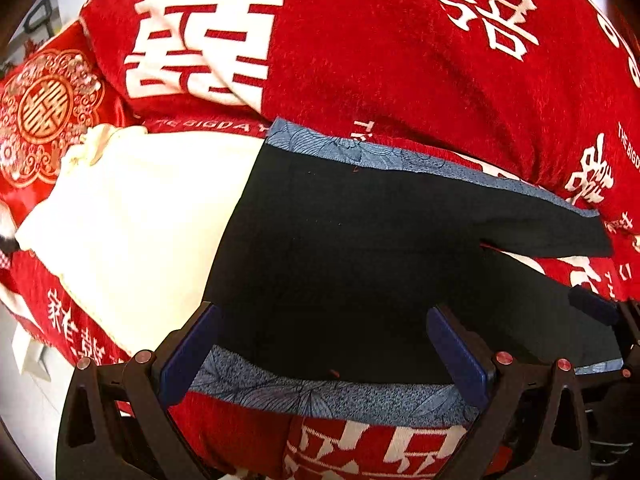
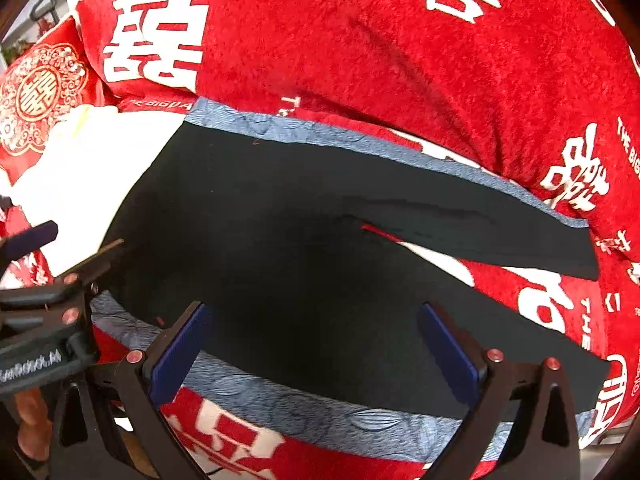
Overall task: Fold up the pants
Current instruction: 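Hover both grippers over the blue patterned waistband of the black trousers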
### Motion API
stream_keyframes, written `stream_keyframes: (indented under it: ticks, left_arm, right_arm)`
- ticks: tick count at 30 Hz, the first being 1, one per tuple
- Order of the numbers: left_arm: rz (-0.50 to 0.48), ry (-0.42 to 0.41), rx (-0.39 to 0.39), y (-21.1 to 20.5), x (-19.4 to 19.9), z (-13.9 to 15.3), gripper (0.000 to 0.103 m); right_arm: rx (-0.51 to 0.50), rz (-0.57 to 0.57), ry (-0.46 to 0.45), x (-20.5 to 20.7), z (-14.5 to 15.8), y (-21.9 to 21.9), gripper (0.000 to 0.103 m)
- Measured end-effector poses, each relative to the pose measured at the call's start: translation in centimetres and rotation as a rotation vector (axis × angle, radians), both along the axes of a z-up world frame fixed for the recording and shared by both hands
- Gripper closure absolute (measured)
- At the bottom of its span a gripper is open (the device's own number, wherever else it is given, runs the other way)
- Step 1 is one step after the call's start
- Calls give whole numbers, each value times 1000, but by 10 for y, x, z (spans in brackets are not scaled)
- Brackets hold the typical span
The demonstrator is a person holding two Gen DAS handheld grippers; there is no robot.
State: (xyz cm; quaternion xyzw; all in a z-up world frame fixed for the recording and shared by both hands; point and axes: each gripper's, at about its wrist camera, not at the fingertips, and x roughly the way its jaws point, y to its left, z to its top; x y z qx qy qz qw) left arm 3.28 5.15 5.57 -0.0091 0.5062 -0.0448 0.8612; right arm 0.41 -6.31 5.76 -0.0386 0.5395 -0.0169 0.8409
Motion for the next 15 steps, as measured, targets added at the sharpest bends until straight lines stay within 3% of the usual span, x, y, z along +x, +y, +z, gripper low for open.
stream_keyframes:
  ticks: [15]
  left_arm:
    - [4, -6, -1, -5, -6, 5, 0]
  right_arm:
    - [-3, 22, 9, -6, 4, 7, 0]
